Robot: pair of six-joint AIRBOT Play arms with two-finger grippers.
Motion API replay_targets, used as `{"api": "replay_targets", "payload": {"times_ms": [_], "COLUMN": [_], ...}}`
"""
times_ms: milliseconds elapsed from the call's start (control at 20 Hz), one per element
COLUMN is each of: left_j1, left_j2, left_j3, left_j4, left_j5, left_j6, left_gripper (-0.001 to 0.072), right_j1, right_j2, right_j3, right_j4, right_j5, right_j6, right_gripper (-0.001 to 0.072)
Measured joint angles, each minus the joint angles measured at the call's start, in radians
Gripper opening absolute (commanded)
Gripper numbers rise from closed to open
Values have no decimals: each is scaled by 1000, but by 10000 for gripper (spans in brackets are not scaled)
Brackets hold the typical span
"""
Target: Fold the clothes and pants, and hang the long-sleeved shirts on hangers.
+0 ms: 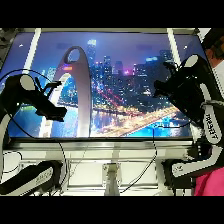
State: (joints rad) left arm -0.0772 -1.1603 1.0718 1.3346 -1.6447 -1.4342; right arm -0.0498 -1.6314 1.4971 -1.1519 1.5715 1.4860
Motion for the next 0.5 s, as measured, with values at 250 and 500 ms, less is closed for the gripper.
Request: {"api": "replay_targets", "payload": {"times_ms": [250, 500], "left_j1": [3, 3], "left_j2": [1, 1], "left_j3": [-9, -11], "left_j4": [0, 0], "left_j5": [-2, -2], "left_j6": [-3, -3], "left_gripper": [12, 13], "right_j1": [21, 25], "right_j2": [0, 0], "right_j3": [-1, -1], "right_j4": [1, 1], "right_j5": [-1, -1], "right_j6": [0, 0], "right_gripper": [19, 19]}}
